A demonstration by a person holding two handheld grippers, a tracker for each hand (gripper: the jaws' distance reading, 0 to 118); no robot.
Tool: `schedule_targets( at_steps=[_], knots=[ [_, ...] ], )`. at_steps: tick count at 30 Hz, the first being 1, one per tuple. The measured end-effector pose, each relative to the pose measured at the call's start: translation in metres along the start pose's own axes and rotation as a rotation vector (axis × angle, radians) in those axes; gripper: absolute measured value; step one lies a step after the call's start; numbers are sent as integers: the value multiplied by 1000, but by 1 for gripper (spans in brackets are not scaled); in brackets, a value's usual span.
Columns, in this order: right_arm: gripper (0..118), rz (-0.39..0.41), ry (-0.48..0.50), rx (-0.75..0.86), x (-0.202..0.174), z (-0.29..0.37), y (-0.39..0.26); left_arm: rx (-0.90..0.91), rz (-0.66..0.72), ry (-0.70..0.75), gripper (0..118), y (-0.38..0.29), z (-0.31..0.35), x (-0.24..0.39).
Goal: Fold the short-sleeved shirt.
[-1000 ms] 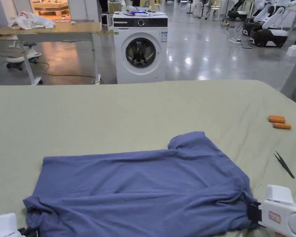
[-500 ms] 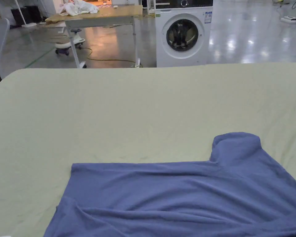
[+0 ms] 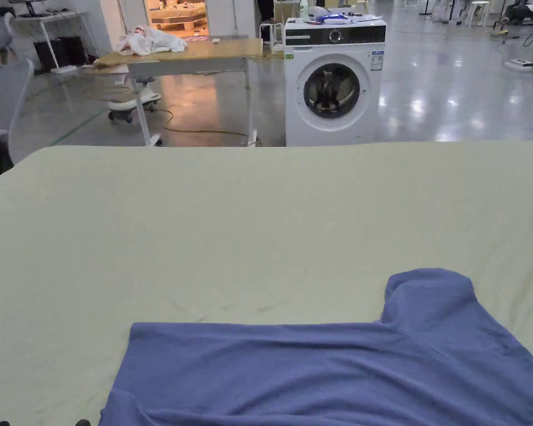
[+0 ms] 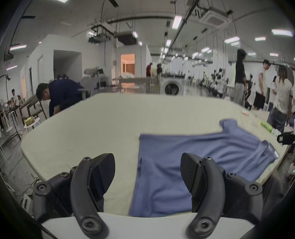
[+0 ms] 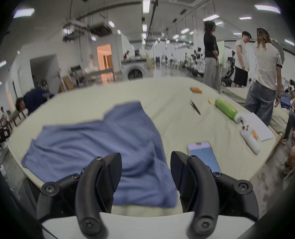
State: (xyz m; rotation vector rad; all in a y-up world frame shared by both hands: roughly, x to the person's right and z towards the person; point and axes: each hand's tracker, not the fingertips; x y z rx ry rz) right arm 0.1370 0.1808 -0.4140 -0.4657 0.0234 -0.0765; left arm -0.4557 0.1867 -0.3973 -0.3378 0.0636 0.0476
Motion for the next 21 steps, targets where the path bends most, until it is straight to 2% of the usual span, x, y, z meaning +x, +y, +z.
schedule_targets(
  at_steps=[3, 4, 5, 7, 8, 9, 15, 17, 19, 20, 21],
  knots=[
    [63, -10, 67, 83, -17, 11, 13, 59, -2, -18, 79, 17, 12, 18],
    [62, -7, 89, 96, -23, 14, 16, 80, -13, -9, 75, 20, 15, 24],
    [56, -6, 95, 92, -28, 15, 18, 84, -16, 1, 67, 23, 17, 29],
    [15, 9, 122, 105, -35, 12, 20, 107, -8, -17, 26, 26, 20, 39],
    [3, 22, 130, 113, -40, 11, 19, 106, -3, -33, 13, 27, 19, 42],
    [2, 27, 118, 113, -45, 9, 19, 106, 1, -53, 0, 28, 19, 45],
    [0, 27, 149, 68, -37, -14, 4, 69, 19, -143, 0, 29, -5, 45],
    [0, 26, 146, 66, -37, -17, 1, -28, 43, -165, 0, 30, -33, 38],
    [0, 32, 146, 59, -38, -17, -1, -32, 66, -152, 1, 30, -62, 28],
    [0, 34, 143, 54, -37, -17, -1, -48, 66, -114, 10, 30, -79, 21],
    [0, 33, 141, 51, -34, -16, -3, -63, 76, -70, 27, 30, -97, 15]
  ],
)
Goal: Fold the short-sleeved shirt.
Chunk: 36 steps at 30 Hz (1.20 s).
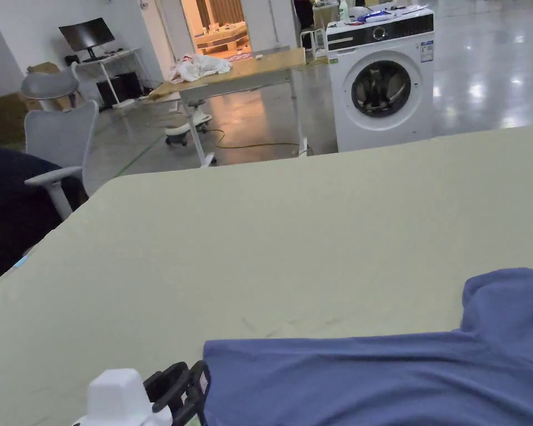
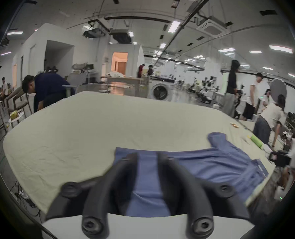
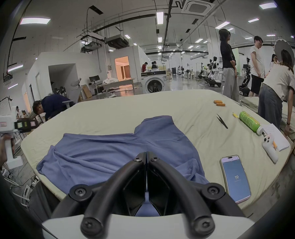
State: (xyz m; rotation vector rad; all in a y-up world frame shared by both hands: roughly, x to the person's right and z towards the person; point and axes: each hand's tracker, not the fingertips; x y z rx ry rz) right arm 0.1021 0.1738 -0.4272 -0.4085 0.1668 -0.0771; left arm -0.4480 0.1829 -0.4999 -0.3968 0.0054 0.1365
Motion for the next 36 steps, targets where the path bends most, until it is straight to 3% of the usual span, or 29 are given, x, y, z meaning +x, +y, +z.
schedule_targets(
  at_steps=[2, 3, 5, 9, 11, 13, 14, 16, 18, 20, 23, 24, 25, 27, 28, 34, 36],
  knots=[
    [0, -11, -7, -9, 5, 2, -3, -106, 25, -27, 54, 4, -43, -14],
    [0, -26, -12, -18, 9, 2, -5, -175, 47, -49, 58, 7, -66, -18],
    [0, -44, -18, -36, 17, 4, -9, -248, 92, -59, 58, 10, -107, -29],
    [0, -69, -70, -64, 32, 9, -16, -437, 26, 13, 58, 10, -182, -44],
    [0, -84, -85, -71, 40, 12, -19, -500, 29, 40, 49, 0, -204, -50],
    [0, -95, -102, -85, 35, 14, -17, -566, -8, 66, 26, -10, -220, -53],
    [0, -99, -110, -91, 34, 14, -17, -605, -33, 69, 25, -16, -228, -54],
    [0, -105, -121, -109, 39, 11, -18, -557, -35, 56, 17, -15, -227, -53],
    [0, -123, -117, -114, 44, 7, -15, -568, -6, 24, 0, -14, -230, -53],
    [0, -139, -77, -118, 48, -7, -4, -589, -7, 38, 0, -16, -232, -50],
    [0, -89, -58, -123, 52, -40, 30, -614, -38, 42, 0, -15, -236, -47],
    [4, -73, -41, -146, 56, -59, 46, -628, -59, 43, 0, -13, -238, -46],
    [18, -68, -37, -154, 57, -76, 62, -640, -72, 43, 0, -12, -240, -45],
    [72, -91, -20, -295, 68, -128, 90, -665, -82, 47, 0, -10, -242, -43],
    [79, -107, -36, -373, 73, -155, 99, -672, -87, 51, 0, -10, -244, -42],
    [77, -7, -201, -624, 106, -286, 100, -723, -127, 70, 0, -5, -252, -36],
    [61, -49, -214, -687, 110, -308, 90, -739, -122, 74, 0, -2, -246, -29]
  ],
)
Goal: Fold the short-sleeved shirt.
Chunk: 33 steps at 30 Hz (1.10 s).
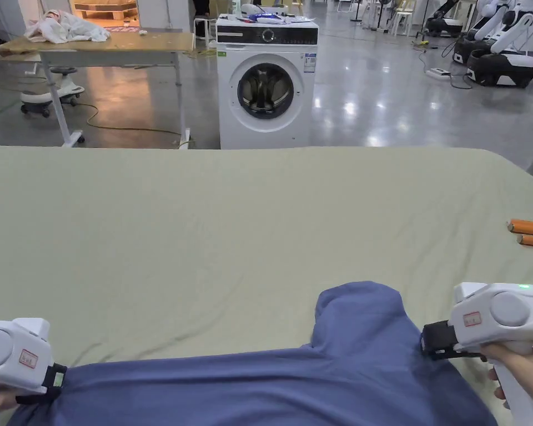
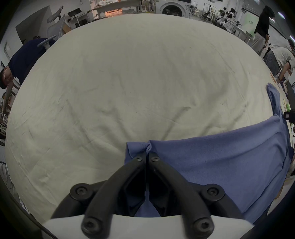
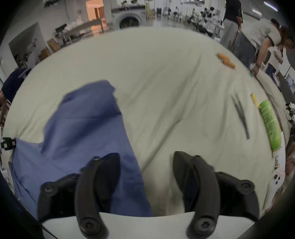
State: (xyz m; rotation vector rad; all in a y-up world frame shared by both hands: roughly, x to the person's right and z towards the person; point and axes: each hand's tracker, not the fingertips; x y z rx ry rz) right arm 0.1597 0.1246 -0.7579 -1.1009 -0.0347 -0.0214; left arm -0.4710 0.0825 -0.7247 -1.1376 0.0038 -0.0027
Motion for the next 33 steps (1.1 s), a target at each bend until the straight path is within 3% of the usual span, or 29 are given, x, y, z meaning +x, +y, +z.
schedule_targets(
  at_steps=[2, 4, 6, 8, 11, 15, 18, 26, 33],
  knots=[
    [54, -19, 20, -27, 4, -16, -5, -8, 5, 3, 0, 0, 0, 2],
    [42, 35, -11, 28, -3, -4, -9, -13, -4, 10, 0, -2, 5, 7],
    [2, 95, -7, 48, -8, 0, -14, -13, -20, 22, 0, -3, 6, 10],
    [2, 87, -15, 41, -8, -1, -14, 2, -25, 28, 0, -3, 11, 10],
    [1, 8, 40, 122, 4, 21, -22, 142, -41, 0, 0, -15, 41, 7],
    [1, 56, 128, 234, 15, 88, -60, 298, -58, -131, 0, -50, 109, -8],
    [1, 14, 205, 285, 25, 135, -110, 358, -6, -206, 0, -101, 149, -19],
    [1, -11, 175, 375, 37, 199, -246, 395, 79, -249, 0, -223, 184, -31],
    [1, -73, 156, 303, 39, 174, -289, 332, 141, -250, 0, -270, 154, -34]
  ],
)
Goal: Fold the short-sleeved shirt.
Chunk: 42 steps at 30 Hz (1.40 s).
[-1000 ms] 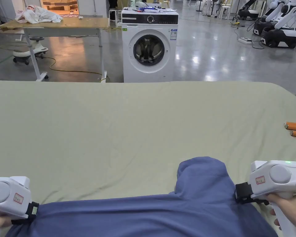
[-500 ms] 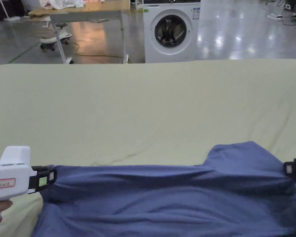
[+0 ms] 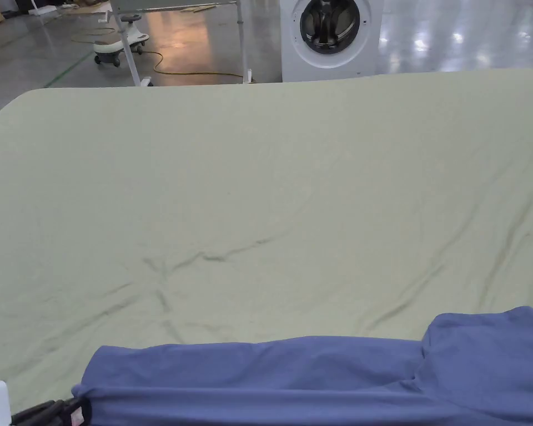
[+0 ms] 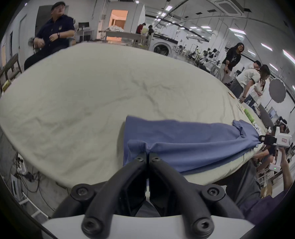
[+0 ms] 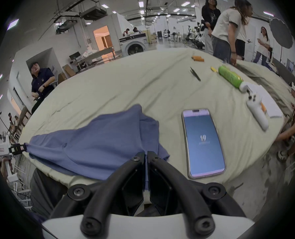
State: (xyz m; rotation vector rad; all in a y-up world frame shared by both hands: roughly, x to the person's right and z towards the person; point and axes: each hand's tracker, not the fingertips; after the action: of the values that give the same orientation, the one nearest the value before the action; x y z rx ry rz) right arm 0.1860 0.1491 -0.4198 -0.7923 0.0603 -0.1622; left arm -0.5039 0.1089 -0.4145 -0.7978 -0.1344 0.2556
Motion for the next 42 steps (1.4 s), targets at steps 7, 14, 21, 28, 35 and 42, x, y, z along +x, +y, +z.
schedule_targets(
  at_steps=[7, 14, 21, 28, 35, 42],
  knots=[
    [70, 61, -44, 18, -8, -11, -11, 57, -46, 128, 81, -12, -10, -9],
    [72, -32, 125, 262, -37, 33, 13, 429, -153, 125, 81, 26, 57, 48],
    [39, 90, 188, 386, -92, 55, 26, 583, -152, 80, 51, 38, 94, 98],
    [0, 67, 216, 385, -109, 41, 20, 564, -171, 3, 0, 34, 97, 114],
    [0, 86, 237, 381, -110, 41, 19, 426, -55, 0, 45, 34, 73, 73],
    [0, 25, 250, 350, -92, 39, 6, 173, 313, -161, 93, 1, -13, -34]
  ],
)
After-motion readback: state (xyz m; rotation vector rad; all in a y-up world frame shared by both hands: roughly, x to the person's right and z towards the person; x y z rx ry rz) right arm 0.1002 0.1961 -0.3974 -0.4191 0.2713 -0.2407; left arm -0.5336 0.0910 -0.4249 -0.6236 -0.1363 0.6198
